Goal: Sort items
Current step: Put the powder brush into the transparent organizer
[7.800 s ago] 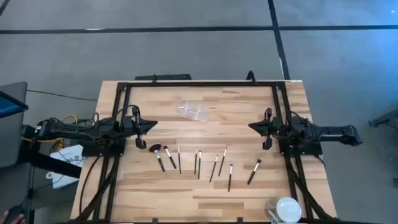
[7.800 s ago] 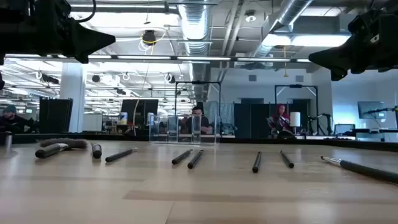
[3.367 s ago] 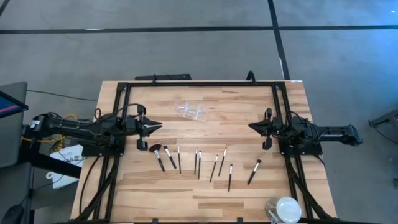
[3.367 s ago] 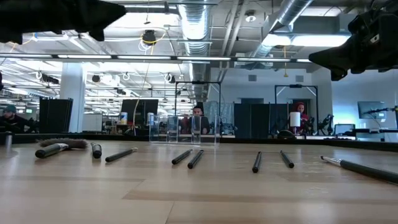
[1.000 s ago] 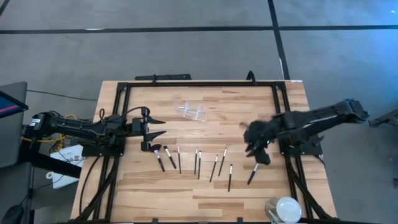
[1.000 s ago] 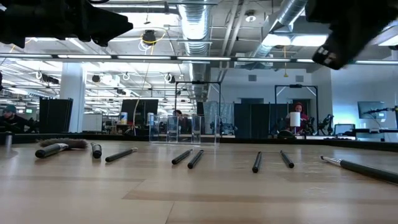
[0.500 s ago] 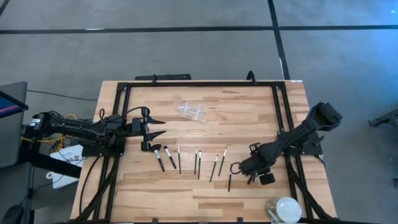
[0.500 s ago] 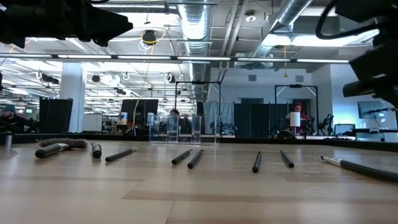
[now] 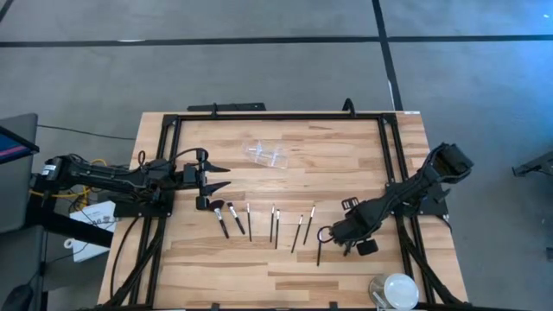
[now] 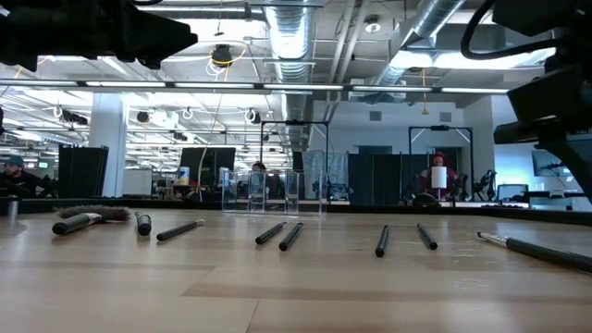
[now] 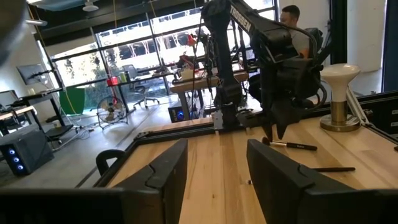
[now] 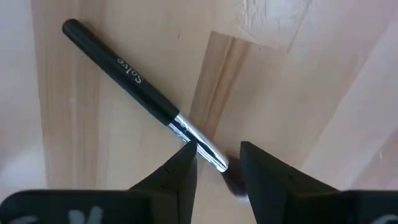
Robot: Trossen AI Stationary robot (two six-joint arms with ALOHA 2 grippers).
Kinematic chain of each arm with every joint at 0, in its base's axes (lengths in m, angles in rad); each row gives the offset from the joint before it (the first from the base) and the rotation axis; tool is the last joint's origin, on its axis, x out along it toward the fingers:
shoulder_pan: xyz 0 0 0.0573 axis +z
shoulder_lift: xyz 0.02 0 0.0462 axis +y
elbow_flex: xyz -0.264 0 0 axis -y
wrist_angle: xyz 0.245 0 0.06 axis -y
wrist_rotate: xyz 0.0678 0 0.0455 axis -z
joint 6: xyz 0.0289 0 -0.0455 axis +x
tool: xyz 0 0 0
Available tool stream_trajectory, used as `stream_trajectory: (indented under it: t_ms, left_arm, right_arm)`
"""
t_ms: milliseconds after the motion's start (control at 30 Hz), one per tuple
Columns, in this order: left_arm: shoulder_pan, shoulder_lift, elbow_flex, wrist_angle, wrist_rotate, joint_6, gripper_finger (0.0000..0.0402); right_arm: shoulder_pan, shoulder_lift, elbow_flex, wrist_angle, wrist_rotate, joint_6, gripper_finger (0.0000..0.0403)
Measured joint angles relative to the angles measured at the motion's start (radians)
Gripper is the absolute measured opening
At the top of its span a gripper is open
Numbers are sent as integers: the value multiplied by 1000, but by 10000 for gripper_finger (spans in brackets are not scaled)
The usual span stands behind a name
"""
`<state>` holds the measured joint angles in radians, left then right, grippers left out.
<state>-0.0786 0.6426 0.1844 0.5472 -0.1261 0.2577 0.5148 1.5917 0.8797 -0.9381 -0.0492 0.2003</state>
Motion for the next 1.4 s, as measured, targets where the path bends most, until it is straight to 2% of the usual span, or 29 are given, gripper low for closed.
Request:
stream_trajectory:
  t_ms: [333,467,567,700,800,900,1000,1067,1167,1300,1400]
  left_arm:
    - [0,0,0,0,0,0,163]
    - [0,0,0,0,0,0,163]
    - [0,0,0,0,0,0,163]
    - [0,10,0,1,0,-79,163]
    - [0,47,-1,3,0,-140,163]
    - [0,101,-1,24,1,-197,163]
    - [0,172,-1,78,1,-301,163]
    - [0,221,-1,123,1,-380,163]
    - [0,295,14,189,1,-473,163]
    - [1,383,74,196,1,-509,163]
    - [1,447,112,195,1,-510,163]
  right_arm:
    - [2,0,-57,12,-29,1,113]
    - [2,0,-105,100,-19,1,111]
    - [1,-8,-137,141,-15,1,89]
    - [-13,-6,-135,126,-10,1,25]
    - [-31,2,-97,80,-4,1,23]
    - [-48,4,-24,13,59,-33,36]
    - [-64,2,83,-61,145,-133,28]
    - [-77,2,158,-106,255,-208,19]
    - [-103,2,247,-89,485,-370,19]
    - [-155,31,306,135,753,-724,24]
    - [-204,98,331,365,854,-1043,34]
